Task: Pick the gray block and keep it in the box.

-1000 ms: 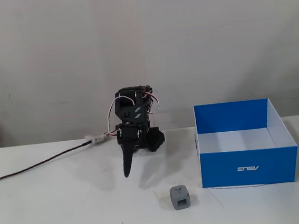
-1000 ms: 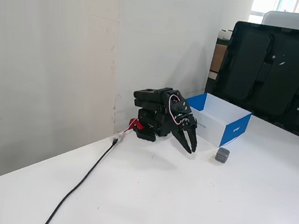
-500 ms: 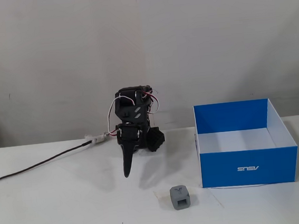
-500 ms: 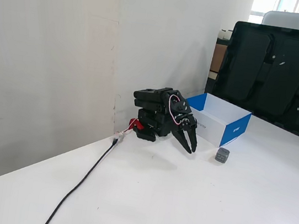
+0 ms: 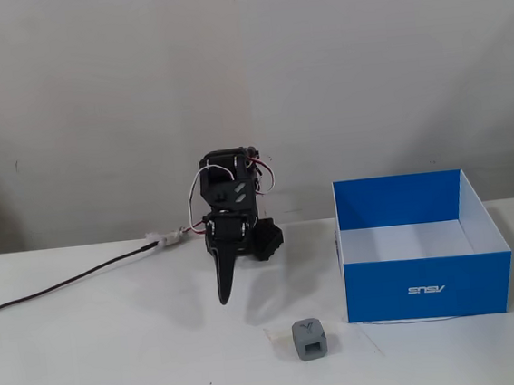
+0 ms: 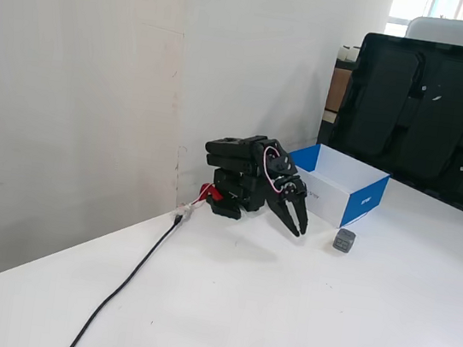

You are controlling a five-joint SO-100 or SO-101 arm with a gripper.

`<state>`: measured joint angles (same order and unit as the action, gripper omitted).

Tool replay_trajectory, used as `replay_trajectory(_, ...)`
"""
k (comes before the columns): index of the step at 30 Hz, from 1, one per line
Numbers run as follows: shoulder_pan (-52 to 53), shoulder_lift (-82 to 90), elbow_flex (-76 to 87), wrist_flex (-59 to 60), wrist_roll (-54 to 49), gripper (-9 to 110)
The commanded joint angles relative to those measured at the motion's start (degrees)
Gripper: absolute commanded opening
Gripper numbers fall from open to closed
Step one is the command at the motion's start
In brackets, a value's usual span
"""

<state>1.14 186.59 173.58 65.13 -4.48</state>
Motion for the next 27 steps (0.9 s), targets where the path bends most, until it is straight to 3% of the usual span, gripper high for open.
replay_trajectory(1, -0.9, 9.8, 0.4, -0.6, -0.4, 2)
replay_trajectory(8, -2.5, 9.8, 0.4, -1.1, -0.5, 0)
replay_trajectory(13, -6.2, 7.6, -12.3, 3.0, 0.3, 0)
replay_trajectory(27, -16.5, -34.1, -46.7, 8.2, 7.3, 0)
